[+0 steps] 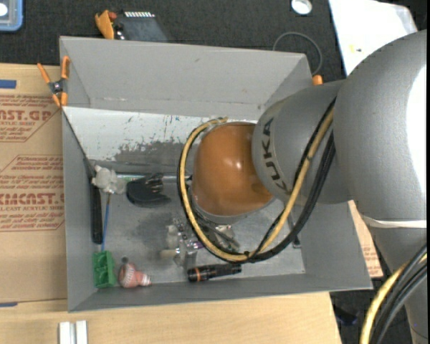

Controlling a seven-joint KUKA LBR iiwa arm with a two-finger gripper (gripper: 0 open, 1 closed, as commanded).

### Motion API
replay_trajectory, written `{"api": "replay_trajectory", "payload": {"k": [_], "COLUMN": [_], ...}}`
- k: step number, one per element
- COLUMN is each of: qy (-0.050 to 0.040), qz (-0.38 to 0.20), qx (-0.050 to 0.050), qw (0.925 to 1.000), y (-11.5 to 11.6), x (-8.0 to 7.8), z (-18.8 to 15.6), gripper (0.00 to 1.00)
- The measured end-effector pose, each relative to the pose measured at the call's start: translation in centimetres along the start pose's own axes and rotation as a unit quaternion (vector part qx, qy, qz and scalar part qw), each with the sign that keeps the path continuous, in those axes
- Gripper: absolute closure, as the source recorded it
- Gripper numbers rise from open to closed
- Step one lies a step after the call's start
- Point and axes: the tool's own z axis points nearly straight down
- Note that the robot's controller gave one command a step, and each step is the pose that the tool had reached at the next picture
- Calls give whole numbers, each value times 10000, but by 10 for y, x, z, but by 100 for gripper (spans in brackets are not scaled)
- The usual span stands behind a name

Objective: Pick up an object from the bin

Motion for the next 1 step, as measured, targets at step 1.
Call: {"api": "replay_trajectory", "payload": {"k": [1], "qy": [23], "qz": [-2], "qx": [0], "qw": [10000], "y": [0], "x": [1], "z": [-44], "gripper": [100]}}
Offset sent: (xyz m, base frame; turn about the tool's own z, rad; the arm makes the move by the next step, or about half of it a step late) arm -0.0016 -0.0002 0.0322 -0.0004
